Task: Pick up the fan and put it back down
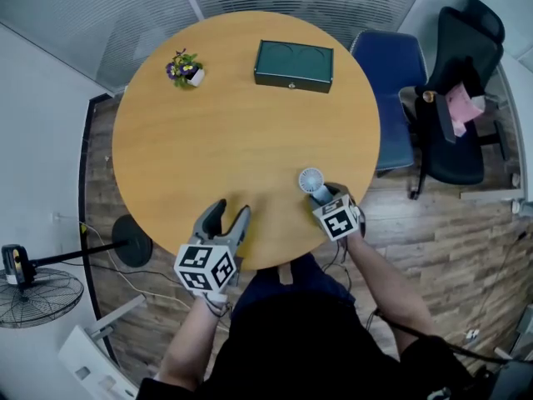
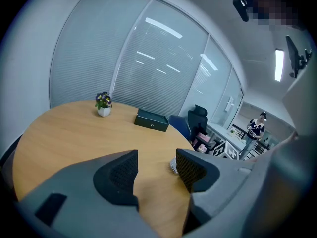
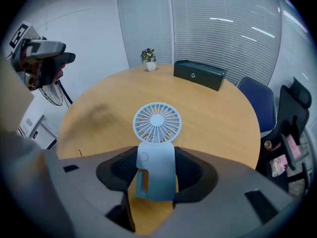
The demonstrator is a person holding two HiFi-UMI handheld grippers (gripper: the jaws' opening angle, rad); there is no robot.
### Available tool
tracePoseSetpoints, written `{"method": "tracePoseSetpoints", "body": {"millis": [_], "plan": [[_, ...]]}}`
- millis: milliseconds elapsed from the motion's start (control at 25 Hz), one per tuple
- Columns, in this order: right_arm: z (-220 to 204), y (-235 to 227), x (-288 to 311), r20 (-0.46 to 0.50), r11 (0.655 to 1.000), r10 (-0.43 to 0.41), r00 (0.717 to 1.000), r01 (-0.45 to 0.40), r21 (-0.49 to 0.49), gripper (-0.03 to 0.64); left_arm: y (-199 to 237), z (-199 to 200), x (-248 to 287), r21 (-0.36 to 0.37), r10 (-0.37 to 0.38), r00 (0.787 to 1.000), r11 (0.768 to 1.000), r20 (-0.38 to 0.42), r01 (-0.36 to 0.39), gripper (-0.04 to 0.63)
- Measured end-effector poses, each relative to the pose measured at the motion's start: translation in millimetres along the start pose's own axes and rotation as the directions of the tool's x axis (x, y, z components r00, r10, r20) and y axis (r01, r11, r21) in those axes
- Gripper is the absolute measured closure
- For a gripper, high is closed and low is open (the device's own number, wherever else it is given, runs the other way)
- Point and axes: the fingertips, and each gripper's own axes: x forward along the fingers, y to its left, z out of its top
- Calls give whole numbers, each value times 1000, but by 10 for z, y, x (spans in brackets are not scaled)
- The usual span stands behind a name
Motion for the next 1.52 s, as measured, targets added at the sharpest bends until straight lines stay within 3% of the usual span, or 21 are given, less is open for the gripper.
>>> {"method": "tracePoseSetpoints", "body": {"millis": [360,600,680,920,1080,1280,1520], "plan": [[-182,72,124,-66,1000,18,998,-18,-6,394,40,-40,17,16,11,1000,1000,-7,-11,356],[-130,86,137,-57,999,-5,998,2,-50,391,136,-37,-46,4,21,1000,1000,0,-21,356],[-146,116,142,-65,998,3,998,-6,-57,362,163,-33,-57,-1,22,1000,1000,3,-22,356],[-34,125,-20,-5,1000,8,1000,-8,26,342,239,3,-85,-5,18,1000,1000,18,-18,356],[181,75,-262,92,996,-24,995,16,88,354,293,80,-165,6,19,999,1000,38,-19,356],[757,34,-658,268,994,-64,961,38,103,371,323,314,-254,20,10,996,1000,87,-12,356],[1535,37,-1294,472,988,-135,871,82,132,416,339,768,-429,63,17,983,998,184,-29,357]]}}
